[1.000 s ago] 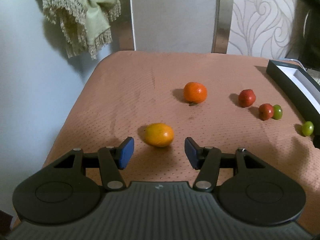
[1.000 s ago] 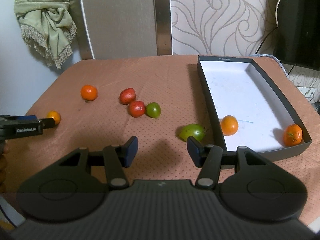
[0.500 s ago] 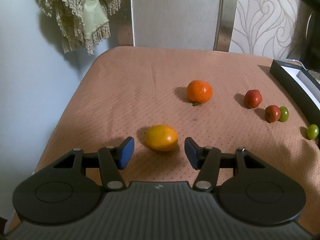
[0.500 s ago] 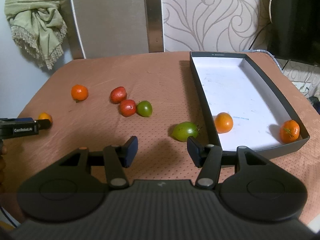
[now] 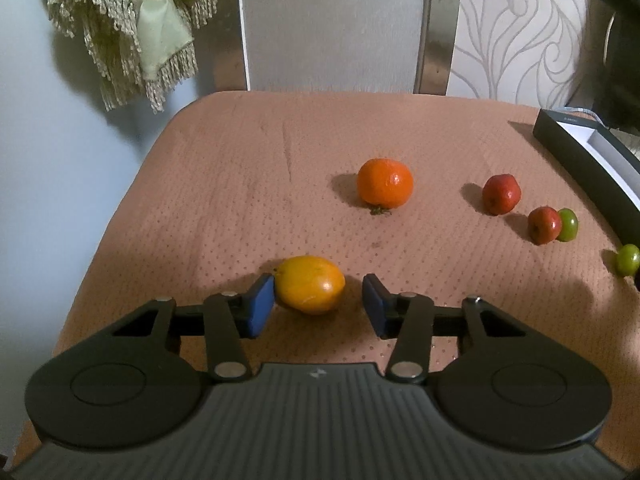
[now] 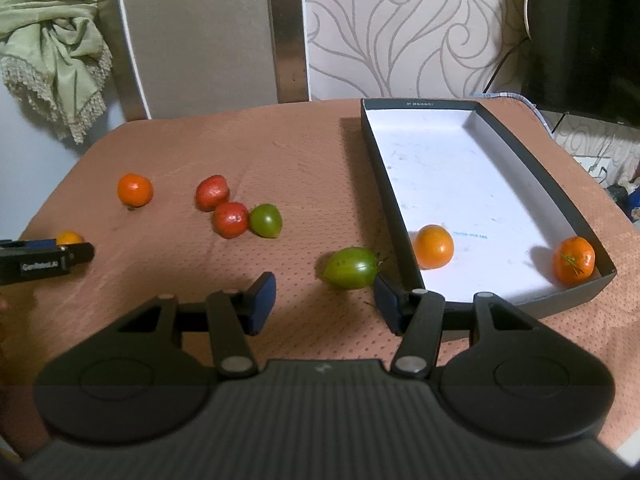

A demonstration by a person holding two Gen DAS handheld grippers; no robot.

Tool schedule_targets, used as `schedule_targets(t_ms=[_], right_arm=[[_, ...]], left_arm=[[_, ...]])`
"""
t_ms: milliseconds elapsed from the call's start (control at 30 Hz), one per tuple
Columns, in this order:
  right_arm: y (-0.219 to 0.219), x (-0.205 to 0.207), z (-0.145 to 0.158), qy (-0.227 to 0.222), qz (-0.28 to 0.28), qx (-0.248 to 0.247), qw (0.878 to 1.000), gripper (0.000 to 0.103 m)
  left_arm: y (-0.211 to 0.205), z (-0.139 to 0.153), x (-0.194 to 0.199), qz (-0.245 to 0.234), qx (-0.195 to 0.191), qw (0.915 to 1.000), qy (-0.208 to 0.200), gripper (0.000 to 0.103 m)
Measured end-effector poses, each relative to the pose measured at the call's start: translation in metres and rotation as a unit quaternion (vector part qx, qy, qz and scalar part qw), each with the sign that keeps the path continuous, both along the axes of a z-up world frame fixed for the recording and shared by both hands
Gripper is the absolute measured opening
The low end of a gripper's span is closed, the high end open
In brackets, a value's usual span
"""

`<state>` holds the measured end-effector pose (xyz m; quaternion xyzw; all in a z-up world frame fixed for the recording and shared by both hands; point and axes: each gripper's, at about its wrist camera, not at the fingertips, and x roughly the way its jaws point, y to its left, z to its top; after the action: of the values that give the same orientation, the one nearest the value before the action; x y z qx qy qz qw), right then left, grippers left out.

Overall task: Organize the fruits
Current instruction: 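Grasp the green tomato with the right gripper while the left grasps the yellow fruit, then lift the green tomato and yellow fruit off the cloth with both grippers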

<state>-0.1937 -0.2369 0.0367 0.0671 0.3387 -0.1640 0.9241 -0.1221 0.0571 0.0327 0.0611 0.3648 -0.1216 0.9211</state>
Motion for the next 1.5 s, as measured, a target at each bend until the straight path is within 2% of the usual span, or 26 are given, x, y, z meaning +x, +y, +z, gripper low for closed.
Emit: schedule_targets(t_ms=[67,300,667,767,833,867,1067,1267,1500], right_arm=[[-0.002,0.004,-0.002,0.002,-0.004,-0.004,1.000,0.057],[-0.008,0.020,-0.016,0.030,-0.018,-0.015,0.999,0.055],[-0.007,0.038,-0.024,0.031,-0.008,-0.044,0.999,0.053],[-0.008,0.039,-0.024,0.031,-0.009,-0.045,0.998,0.047],[-0.009,0.038,-0.024,0.029,-0.010,-0.039,0.999,0.038],[-0.010,0.038,-0.024,0.027,-0.009,-0.036,0.999,0.038],[-0.008,0.034,-0.024,0.024,0.002,-0.037,0.999,0.038],[-0.003,0.026,-0.020,0.019,0.021,-0.021,0.999,0.037],[0.012,0.016,-0.017,0.021,0.060,-0.016,0.998,0.037]], left_arm=[[0.000,0.001,0.001,-0.002,0.003,1.0000,-0.003,0.048],[0.002,-0.001,0.005,0.000,0.005,1.0000,0.005,0.048],[0.001,-0.003,0.003,-0.005,0.011,0.9999,0.003,0.049],[0.000,-0.002,0.004,-0.005,0.010,0.9999,0.003,0.049],[0.000,-0.002,0.004,-0.004,0.010,0.9999,0.001,0.049],[-0.001,-0.001,0.004,-0.005,0.011,0.9999,-0.001,0.048],[-0.001,-0.001,0.003,-0.001,0.009,0.9999,-0.005,0.043],[0.000,0.000,0.001,-0.005,-0.003,1.0000,0.000,0.043],[-0.013,0.000,-0.003,-0.022,0.000,0.9997,0.003,0.043]])
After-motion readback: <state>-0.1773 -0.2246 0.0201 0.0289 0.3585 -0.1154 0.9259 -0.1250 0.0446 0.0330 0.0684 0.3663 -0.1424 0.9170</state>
